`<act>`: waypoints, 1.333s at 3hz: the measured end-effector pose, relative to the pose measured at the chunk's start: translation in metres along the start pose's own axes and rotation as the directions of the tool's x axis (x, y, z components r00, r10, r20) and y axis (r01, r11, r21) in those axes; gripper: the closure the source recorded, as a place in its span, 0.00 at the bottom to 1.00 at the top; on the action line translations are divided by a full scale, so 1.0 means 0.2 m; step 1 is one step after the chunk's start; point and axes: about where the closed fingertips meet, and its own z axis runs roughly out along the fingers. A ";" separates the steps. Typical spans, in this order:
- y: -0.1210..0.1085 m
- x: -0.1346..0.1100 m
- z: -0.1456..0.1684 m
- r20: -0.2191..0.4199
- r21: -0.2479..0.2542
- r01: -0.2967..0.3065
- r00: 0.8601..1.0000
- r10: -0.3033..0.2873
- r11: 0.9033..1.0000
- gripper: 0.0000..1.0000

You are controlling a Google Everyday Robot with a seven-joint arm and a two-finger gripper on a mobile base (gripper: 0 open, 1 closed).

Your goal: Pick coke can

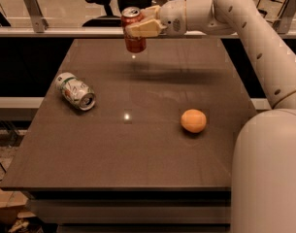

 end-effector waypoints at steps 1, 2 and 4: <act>0.00 -0.07 -0.01 0.005 -0.007 -0.009 1.000 0.009 1.000 1.00; 0.00 -0.13 -0.02 0.003 -0.007 -0.029 1.000 0.029 1.000 1.00; 0.00 -0.22 -0.07 -0.020 0.023 -0.049 0.999 0.050 0.999 1.00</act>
Offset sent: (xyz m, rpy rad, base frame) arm -0.0014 -0.0074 0.0465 0.0093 0.0519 -0.0166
